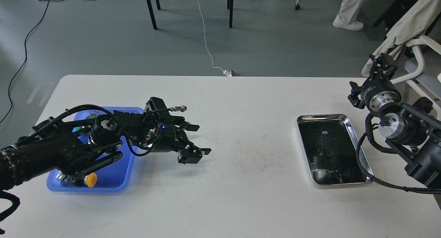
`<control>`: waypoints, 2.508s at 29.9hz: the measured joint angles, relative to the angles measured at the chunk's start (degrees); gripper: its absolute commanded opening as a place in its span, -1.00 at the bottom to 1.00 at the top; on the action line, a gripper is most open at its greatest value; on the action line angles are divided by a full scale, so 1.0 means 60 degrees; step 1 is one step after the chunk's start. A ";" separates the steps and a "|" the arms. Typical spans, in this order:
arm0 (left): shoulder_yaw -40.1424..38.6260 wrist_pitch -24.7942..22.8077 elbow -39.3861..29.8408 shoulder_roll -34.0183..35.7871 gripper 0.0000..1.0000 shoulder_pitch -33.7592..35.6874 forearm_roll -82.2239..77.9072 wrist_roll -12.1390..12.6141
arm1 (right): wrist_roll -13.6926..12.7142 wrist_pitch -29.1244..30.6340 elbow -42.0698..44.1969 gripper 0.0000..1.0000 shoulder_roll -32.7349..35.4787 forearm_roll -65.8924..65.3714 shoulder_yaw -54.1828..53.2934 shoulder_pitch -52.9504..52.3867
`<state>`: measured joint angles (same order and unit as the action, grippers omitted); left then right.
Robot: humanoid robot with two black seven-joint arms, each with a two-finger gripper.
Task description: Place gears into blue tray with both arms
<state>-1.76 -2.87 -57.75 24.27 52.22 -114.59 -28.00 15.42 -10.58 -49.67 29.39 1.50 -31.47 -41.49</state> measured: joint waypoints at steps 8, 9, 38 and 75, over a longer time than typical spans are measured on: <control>0.0016 0.0277 0.0001 0.0124 0.60 -0.0263 -0.0111 -0.0001 | 0.0164 0.0122 0.0016 0.98 -0.0006 -0.0350 0.0017 0.0001; 0.0018 0.0350 0.0001 0.0141 0.60 -0.0299 -0.0123 -0.0001 | 0.0165 0.0122 0.0017 0.98 -0.0006 -0.0354 0.0016 0.0001; 0.0750 0.2148 0.0828 0.0316 0.58 -0.0387 -0.1200 -0.0002 | 0.0185 0.0107 -0.0002 0.98 -0.0015 -0.0544 0.0030 -0.0106; 0.0829 0.2117 0.0697 0.0337 0.35 -0.0467 -0.0740 0.0000 | 0.0168 0.0108 0.0343 0.98 -0.0123 -0.0708 0.0246 -0.0131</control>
<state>3.21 9.83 -53.56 26.29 49.42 -119.03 -28.00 16.43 -9.93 -47.61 28.65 -2.74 -30.00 -42.27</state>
